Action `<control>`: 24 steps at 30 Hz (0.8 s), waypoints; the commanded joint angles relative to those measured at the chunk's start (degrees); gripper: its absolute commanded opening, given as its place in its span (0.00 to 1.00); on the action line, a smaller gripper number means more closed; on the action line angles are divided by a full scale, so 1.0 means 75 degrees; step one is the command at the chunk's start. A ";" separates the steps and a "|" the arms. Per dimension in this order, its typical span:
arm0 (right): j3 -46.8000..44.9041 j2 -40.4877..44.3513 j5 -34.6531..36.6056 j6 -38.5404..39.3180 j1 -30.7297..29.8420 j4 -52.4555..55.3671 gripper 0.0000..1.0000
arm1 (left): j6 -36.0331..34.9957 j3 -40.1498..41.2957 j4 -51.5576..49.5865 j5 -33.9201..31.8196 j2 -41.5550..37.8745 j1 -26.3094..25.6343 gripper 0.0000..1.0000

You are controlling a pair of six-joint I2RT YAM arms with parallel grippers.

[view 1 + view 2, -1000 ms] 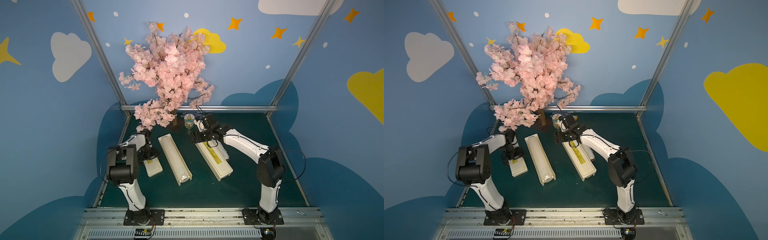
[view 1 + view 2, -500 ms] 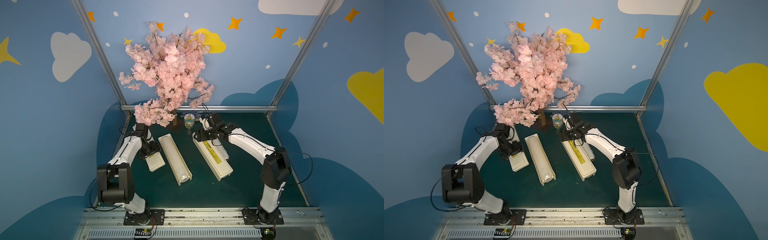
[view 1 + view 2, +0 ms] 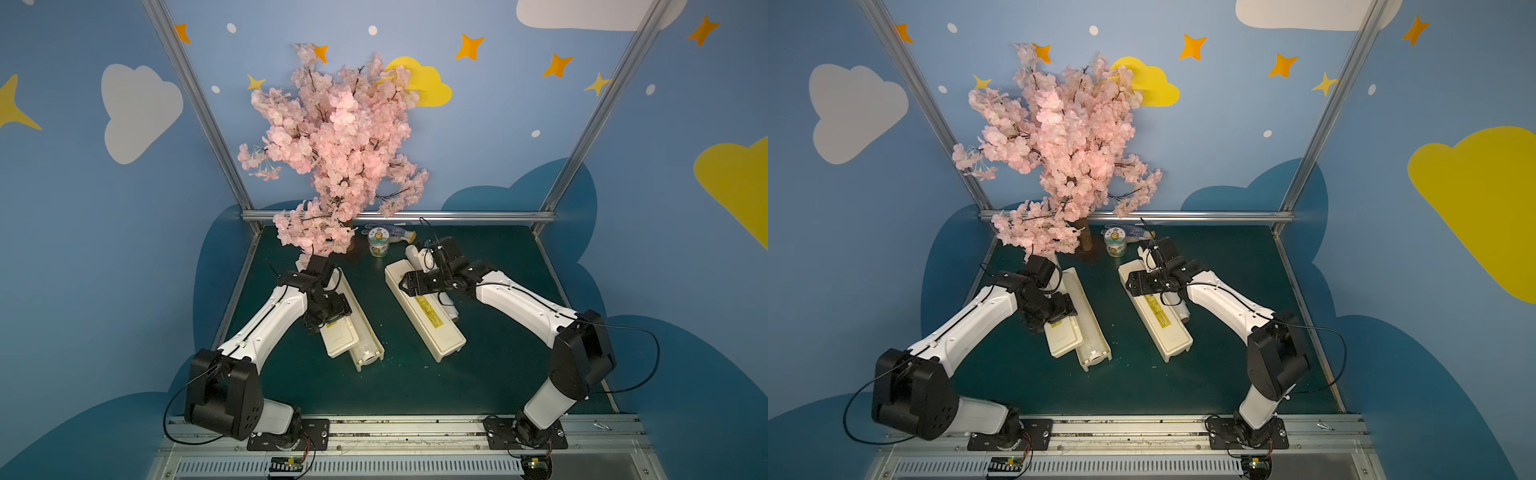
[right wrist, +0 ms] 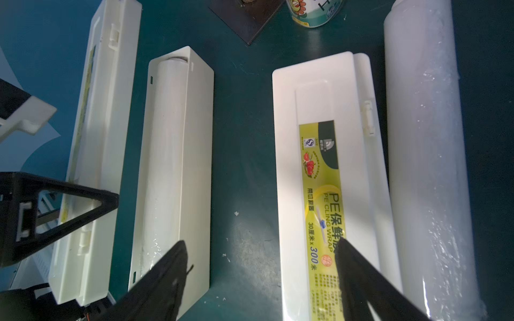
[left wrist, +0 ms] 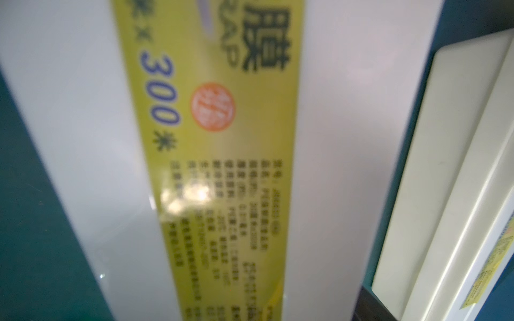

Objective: Put plastic wrap rolls into dispensers
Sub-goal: Close the lid on the plastic wrap cutting box.

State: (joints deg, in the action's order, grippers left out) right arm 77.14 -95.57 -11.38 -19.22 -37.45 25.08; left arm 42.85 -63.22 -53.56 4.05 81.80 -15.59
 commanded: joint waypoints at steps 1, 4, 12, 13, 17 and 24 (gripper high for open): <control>-0.0154 0.0544 -0.0112 0.0056 0.0083 -0.0227 0.83 | 0.0675 -0.0252 0.0028 -0.0220 0.0256 -0.0329 0.74; -0.0387 0.0709 -0.0179 0.0000 0.0131 -0.0334 0.83 | 0.0898 -0.0476 0.0092 -0.0323 0.0573 -0.0708 0.75; -0.0751 0.0947 -0.0446 0.0044 0.0269 -0.0464 0.82 | 0.1361 -0.0891 0.0076 -0.0411 0.1414 -0.1288 0.75; -0.0789 0.0970 -0.0469 0.0044 0.0291 -0.0487 0.83 | 0.1402 -0.0909 0.0069 -0.0412 0.1464 -0.1307 0.75; -0.0983 0.1064 -0.0569 0.0020 0.0385 -0.0599 0.83 | 0.1539 -0.0973 0.0033 -0.0493 0.1612 -0.1458 0.75; -0.1288 0.1257 -0.0639 -0.0077 0.0556 -0.0763 0.83 | 0.1537 -0.1355 -0.0501 -0.0678 0.1984 -0.1808 0.75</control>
State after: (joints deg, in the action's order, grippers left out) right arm 68.31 -88.42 -15.29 -19.29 -33.89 20.99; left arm 54.02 -72.18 -54.24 -0.10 95.79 -28.18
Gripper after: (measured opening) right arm 0.825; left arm 0.858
